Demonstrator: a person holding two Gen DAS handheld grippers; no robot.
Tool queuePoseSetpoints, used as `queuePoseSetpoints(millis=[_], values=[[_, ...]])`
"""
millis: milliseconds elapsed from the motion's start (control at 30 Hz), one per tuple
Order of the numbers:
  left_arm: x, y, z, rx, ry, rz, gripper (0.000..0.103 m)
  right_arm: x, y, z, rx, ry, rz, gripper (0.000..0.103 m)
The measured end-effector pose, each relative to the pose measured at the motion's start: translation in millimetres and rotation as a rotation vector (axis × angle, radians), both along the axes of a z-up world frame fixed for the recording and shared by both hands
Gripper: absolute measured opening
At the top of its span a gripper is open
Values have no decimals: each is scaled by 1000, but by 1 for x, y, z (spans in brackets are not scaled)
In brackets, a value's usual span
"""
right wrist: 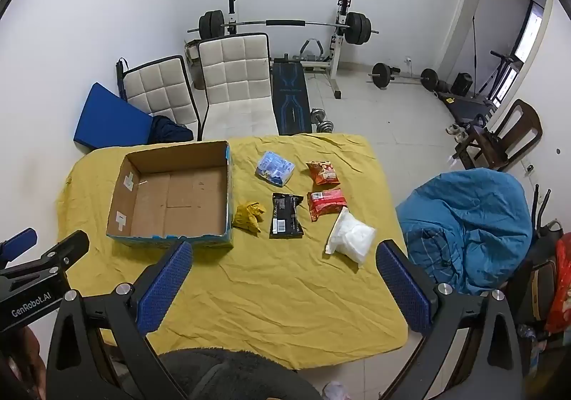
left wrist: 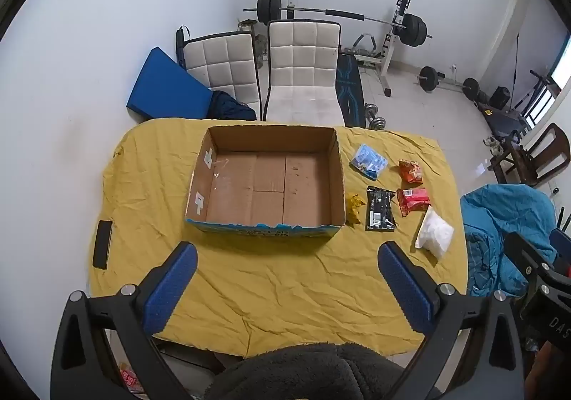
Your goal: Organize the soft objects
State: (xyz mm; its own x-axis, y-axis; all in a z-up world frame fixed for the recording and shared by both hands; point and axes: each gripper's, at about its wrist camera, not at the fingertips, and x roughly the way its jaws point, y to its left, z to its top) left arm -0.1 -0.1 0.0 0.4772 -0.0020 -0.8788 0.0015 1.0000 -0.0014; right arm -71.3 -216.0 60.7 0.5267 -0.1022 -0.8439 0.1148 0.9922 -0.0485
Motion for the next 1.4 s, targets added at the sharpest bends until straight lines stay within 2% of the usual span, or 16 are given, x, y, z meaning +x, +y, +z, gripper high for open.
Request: queuePoseSetpoints(millis=[133,333,433,667,733,1400], values=[[1,1,-1,-35,15,0,103,-2,-1,-1,3,4,3,103],[5,2,-1,-23,9,-11,103,0,-4,8,3,-4,2,103],[1,2,9,-19,1,-14,103,2,-11,13,0,-11,6,103],[13,19,18,-26,-18,-12,103,-12,4,13,-29,-39,2,103],[-9,-6,12,1,-40,-15,103,-13,4,14,-27,-41,3,103],[-12,-6,13,0,-46,-14,103,-11,8,15,-28,-50,19,103]])
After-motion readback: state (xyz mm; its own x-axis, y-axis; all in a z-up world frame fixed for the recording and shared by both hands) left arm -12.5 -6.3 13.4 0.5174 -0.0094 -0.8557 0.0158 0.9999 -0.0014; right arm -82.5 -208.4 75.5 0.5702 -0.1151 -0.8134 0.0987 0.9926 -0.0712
